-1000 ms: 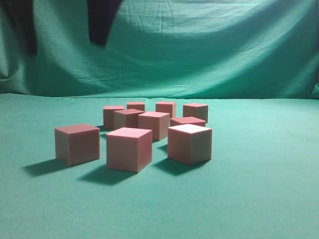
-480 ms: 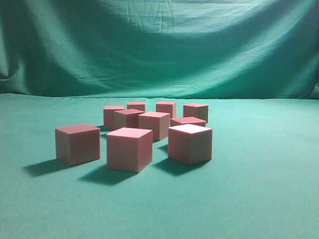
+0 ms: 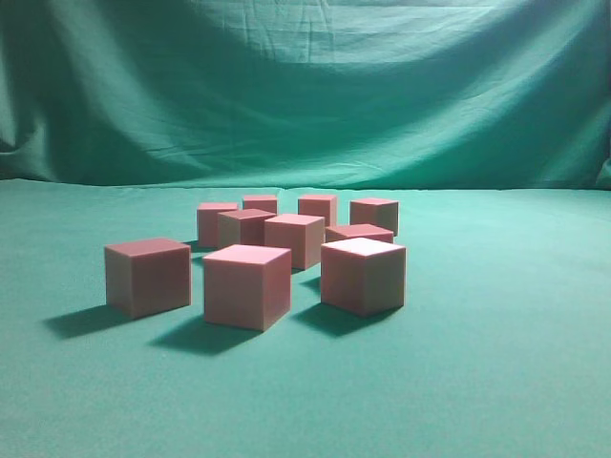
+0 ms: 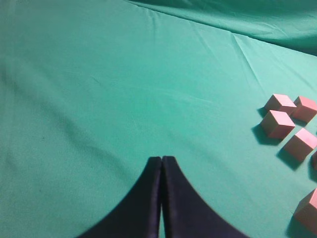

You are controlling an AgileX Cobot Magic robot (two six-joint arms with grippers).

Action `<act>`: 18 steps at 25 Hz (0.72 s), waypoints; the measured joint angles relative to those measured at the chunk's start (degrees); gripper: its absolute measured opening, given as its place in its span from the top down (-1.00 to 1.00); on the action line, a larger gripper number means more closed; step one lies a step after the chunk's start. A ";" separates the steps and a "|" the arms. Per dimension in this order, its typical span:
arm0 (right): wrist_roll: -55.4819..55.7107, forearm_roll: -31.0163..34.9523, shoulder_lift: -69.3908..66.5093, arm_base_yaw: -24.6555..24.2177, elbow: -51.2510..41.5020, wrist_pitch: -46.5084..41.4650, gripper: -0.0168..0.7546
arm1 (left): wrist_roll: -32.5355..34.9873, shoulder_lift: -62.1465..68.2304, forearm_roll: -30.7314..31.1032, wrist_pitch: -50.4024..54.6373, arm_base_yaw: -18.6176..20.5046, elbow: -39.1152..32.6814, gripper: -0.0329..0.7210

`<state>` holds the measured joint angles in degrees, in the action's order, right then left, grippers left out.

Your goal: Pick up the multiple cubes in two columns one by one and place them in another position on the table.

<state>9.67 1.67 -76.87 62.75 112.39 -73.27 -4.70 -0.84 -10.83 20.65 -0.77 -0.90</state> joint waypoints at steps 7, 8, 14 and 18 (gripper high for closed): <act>-8.44 0.62 14.22 0.00 -6.47 -0.24 0.96 | 0.00 0.00 0.00 0.00 0.00 0.00 0.91; -8.67 0.62 16.42 0.00 -8.74 -0.24 0.96 | 0.00 0.00 0.00 0.00 0.00 0.00 0.91; -8.90 -4.20 30.26 -0.79 -25.71 -0.36 0.96 | 0.00 0.00 0.00 0.00 0.00 0.00 0.91; -8.90 -4.76 38.50 -6.55 -38.38 2.16 0.96 | 0.00 0.00 0.00 0.00 0.00 0.00 0.91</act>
<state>0.76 -3.08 -38.37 56.19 74.02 -71.11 -4.70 -0.84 -10.83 20.65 -0.77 -0.90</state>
